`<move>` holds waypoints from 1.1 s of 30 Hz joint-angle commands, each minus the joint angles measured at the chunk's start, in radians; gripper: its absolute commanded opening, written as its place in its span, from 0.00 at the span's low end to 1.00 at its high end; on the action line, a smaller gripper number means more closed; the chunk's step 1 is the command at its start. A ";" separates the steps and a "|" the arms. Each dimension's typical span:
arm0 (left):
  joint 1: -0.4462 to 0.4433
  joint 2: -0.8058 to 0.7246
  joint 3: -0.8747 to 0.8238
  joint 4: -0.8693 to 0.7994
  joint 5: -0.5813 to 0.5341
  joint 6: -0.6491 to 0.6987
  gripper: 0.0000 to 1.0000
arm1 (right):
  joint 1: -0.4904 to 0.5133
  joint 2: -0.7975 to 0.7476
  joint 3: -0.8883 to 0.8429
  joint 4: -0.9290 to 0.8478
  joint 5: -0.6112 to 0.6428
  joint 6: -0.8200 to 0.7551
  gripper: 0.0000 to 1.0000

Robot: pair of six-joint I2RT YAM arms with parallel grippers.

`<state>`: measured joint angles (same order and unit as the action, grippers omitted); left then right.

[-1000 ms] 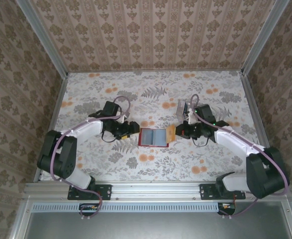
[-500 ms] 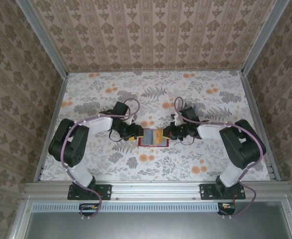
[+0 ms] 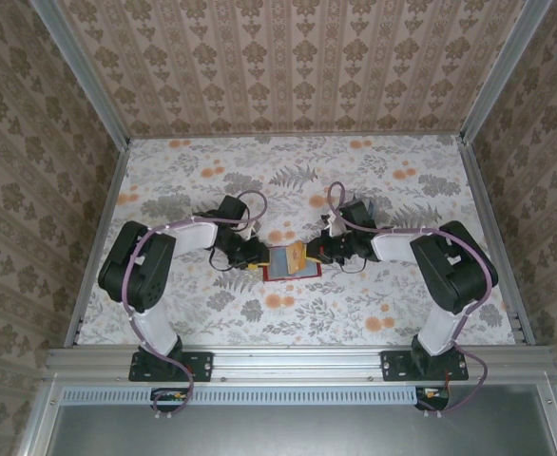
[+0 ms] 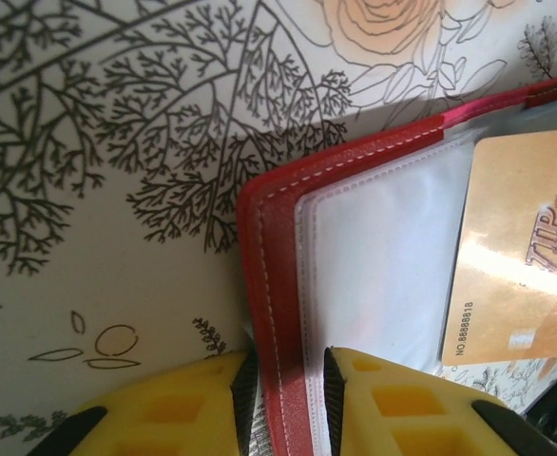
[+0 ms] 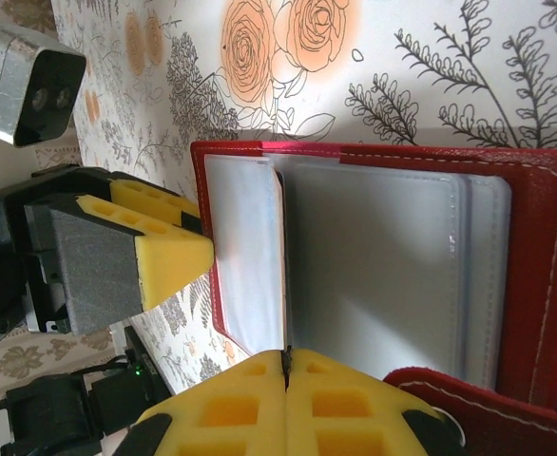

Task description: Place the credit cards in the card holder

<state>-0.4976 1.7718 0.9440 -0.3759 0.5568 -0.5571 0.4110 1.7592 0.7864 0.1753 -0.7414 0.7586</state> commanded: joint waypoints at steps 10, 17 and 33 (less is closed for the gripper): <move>-0.001 0.055 0.014 -0.027 -0.053 0.013 0.23 | 0.016 0.033 0.007 -0.113 0.047 -0.127 0.00; 0.002 0.057 -0.002 -0.009 -0.053 0.006 0.18 | 0.019 0.025 0.006 -0.146 0.073 -0.153 0.00; 0.002 0.068 0.012 -0.031 -0.048 0.017 0.14 | 0.040 0.068 0.103 -0.183 0.130 -0.116 0.00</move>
<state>-0.4885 1.7924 0.9649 -0.4129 0.5499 -0.5560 0.4442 1.8042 0.8589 0.0360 -0.6476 0.6327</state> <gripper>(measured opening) 0.145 0.061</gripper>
